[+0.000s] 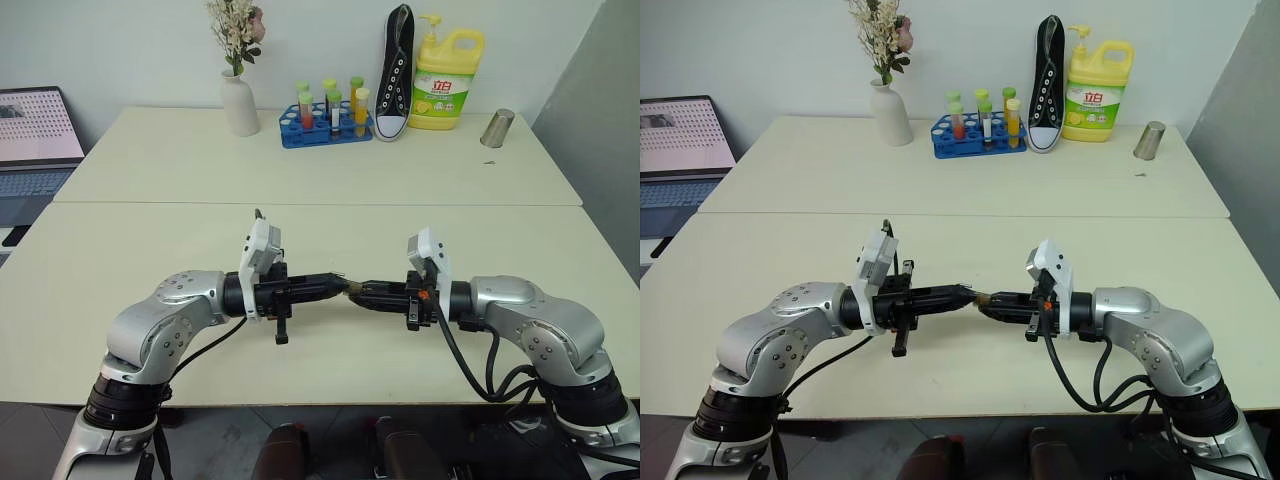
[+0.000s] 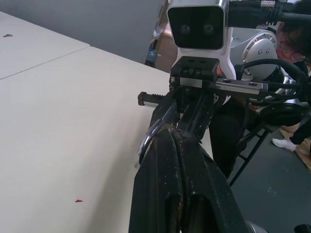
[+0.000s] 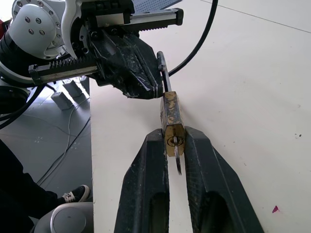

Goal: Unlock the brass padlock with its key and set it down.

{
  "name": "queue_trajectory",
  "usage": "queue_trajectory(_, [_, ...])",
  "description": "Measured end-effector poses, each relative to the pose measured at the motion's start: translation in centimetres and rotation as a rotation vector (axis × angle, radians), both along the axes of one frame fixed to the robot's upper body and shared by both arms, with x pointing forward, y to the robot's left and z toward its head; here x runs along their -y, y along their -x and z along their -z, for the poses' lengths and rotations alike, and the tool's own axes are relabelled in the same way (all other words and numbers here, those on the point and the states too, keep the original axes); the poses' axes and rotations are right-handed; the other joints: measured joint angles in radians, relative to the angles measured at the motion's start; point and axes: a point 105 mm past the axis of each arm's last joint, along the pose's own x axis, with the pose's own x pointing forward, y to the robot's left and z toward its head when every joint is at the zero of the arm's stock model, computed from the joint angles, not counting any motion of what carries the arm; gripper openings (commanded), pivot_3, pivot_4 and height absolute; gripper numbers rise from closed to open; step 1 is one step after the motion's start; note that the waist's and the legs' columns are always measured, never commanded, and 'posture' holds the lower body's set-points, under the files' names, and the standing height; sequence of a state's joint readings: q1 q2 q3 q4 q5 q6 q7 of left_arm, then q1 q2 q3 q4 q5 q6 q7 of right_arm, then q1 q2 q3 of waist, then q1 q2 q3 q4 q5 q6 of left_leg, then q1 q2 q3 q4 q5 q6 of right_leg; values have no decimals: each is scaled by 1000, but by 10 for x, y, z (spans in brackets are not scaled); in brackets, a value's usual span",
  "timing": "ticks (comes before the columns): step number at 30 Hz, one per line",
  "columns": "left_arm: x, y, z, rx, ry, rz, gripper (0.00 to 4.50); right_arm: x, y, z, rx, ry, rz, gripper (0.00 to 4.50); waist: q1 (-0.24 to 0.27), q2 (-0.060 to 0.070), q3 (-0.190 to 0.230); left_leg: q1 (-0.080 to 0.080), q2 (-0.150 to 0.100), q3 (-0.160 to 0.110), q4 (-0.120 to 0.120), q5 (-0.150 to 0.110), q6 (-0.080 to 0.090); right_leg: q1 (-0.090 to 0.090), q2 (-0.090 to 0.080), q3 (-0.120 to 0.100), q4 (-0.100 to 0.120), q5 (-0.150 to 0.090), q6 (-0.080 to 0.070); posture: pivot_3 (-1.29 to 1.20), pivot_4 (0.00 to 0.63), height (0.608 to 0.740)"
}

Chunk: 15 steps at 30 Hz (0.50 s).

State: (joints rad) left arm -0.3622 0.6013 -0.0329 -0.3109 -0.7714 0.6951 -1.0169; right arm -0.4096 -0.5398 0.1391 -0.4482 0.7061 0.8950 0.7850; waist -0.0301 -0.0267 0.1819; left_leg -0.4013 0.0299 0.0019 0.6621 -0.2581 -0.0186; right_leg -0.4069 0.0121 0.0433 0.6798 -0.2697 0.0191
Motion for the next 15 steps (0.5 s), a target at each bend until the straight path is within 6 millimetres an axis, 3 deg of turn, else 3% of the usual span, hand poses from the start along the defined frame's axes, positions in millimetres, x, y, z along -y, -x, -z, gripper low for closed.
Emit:
queue_trajectory(8, [-4,2,0,10,-27,14,0,0,0,1,-3,0,1,131,0,0,0,0,0,0,0,0,0,0,0,0,0,0,0,0,150,740])
queue_trajectory(13, [-13,9,1,45,-114,25,0,1,0,2,-5,2,3,131,-1,0,0,0,0,0,0,0,0,0,0,0,0,0,0,0,150,740])
queue_trajectory(15, [-28,8,7,156,-251,0,0,2,-1,3,-27,5,13,131,-4,0,0,1,1,1,-1,0,0,0,0,1,0,0,-1,0,150,740])
